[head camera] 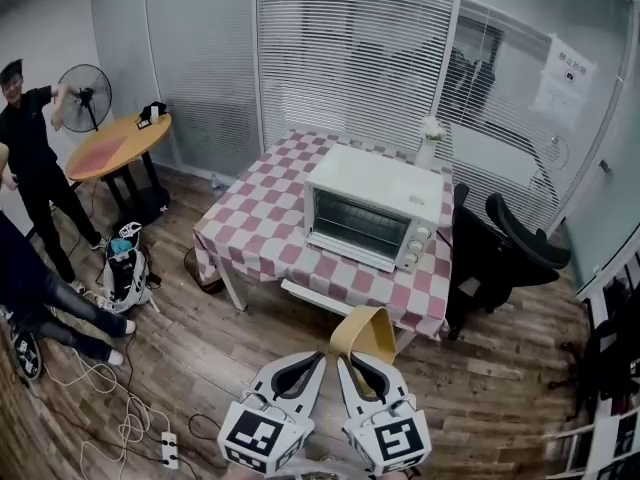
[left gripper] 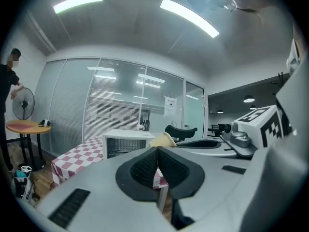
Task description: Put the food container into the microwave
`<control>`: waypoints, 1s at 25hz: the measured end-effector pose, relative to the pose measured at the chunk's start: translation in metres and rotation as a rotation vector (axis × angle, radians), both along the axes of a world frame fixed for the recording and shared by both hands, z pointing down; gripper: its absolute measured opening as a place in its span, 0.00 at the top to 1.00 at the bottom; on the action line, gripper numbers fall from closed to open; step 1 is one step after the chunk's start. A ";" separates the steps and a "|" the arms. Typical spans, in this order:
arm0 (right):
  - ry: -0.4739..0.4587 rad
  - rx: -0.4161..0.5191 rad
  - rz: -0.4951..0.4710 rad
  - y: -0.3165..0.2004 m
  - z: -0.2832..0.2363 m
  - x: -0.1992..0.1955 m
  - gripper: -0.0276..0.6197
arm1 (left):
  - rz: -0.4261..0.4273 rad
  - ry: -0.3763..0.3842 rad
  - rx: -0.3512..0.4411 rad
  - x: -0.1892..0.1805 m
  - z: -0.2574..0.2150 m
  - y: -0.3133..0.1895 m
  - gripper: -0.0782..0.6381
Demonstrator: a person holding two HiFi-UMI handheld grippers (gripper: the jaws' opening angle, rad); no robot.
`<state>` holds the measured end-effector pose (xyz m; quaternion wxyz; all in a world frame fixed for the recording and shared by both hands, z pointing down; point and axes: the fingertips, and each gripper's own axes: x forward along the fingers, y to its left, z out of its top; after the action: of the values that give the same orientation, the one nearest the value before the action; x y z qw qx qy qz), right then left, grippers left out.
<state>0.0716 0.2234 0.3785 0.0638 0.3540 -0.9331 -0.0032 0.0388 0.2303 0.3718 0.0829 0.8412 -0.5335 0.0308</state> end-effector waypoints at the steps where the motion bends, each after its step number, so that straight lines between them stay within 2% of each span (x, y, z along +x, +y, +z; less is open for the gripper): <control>1: -0.002 0.003 0.005 -0.009 -0.002 -0.005 0.94 | 0.012 -0.001 0.007 -0.004 -0.002 -0.010 0.88; 12: 0.000 -0.012 0.082 -0.077 -0.002 -0.050 0.94 | 0.112 -0.020 -0.018 -0.043 0.000 -0.079 0.88; 18: 0.006 0.016 0.095 -0.094 0.006 -0.074 0.94 | 0.113 -0.004 -0.012 -0.068 0.003 -0.094 0.87; 25: 0.034 -0.010 0.108 -0.102 0.013 -0.089 0.94 | 0.125 0.010 -0.024 -0.084 0.010 -0.104 0.87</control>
<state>-0.0173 0.1212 0.3919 0.0816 0.4032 -0.9115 -0.0011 -0.0454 0.1258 0.3815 0.0937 0.8718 -0.4792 0.0381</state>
